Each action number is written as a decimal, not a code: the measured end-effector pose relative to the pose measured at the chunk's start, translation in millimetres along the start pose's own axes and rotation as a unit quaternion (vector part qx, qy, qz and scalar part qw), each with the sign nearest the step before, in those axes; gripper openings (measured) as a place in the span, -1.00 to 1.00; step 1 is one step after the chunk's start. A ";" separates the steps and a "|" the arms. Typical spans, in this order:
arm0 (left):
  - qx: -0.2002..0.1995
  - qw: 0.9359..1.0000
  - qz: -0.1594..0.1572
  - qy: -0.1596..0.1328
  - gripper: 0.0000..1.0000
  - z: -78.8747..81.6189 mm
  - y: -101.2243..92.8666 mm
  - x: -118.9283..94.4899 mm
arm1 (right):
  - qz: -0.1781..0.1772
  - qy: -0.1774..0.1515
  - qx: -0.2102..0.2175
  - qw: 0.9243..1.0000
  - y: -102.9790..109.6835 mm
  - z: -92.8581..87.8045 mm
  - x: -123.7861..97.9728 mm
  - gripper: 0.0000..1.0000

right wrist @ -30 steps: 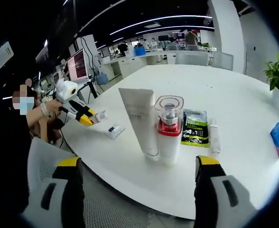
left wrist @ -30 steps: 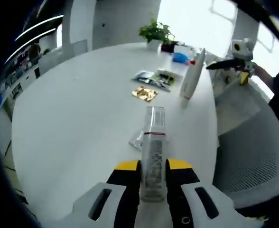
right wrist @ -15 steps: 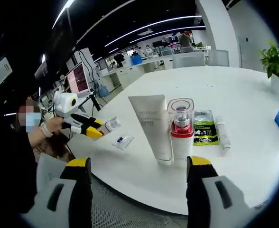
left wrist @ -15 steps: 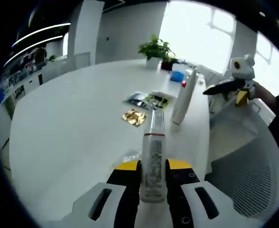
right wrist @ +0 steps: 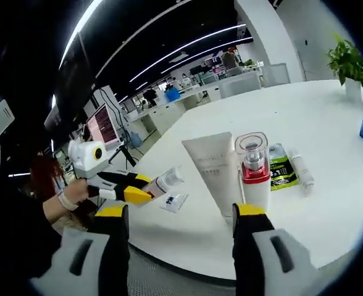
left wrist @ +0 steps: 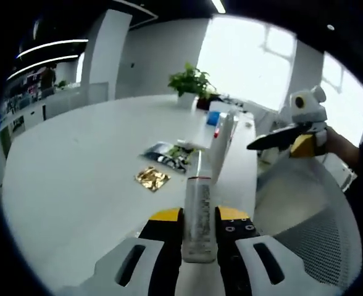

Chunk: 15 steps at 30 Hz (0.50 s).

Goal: Arrange the skincare products in the storage area until every visible bottle or jar stands upright without overlapping.

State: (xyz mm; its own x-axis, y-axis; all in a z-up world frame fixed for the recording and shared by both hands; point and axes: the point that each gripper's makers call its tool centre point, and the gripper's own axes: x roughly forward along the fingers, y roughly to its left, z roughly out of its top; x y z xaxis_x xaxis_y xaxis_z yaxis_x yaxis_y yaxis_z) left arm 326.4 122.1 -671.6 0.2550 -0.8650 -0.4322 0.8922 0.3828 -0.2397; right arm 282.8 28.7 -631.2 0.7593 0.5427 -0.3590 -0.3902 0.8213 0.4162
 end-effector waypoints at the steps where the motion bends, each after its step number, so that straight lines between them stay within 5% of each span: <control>1: -0.001 1.000 -0.004 -0.007 -0.67 3.8 -3.7 1.9 | 0.008 -0.008 0.006 1.000 4.5 2.8 1.1 0.29; 9: 0.004 0.999 -0.016 -0.034 -0.68 19.3 -17.6 4.4 | 0.009 -0.045 0.064 0.997 8.7 6.5 8.5 0.04; 14: -0.006 0.999 -0.013 -0.045 -0.68 21.9 -23.7 1.3 | 0.057 -0.065 0.158 0.984 14.7 3.3 21.3 -0.06; 15: -0.010 0.999 -0.010 -0.049 -0.68 22.1 -24.8 0.4 | 0.075 -0.076 0.211 0.972 15.0 4.4 25.9 -0.09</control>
State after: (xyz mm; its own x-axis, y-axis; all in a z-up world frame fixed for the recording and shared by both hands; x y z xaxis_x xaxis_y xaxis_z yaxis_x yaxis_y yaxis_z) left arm 312.5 105.1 -646.5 0.2724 -0.8998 -0.3409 0.8905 0.3699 -0.2649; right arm 299.0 54.3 -630.5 0.7909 0.5921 -0.1545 -0.2786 0.5732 0.7706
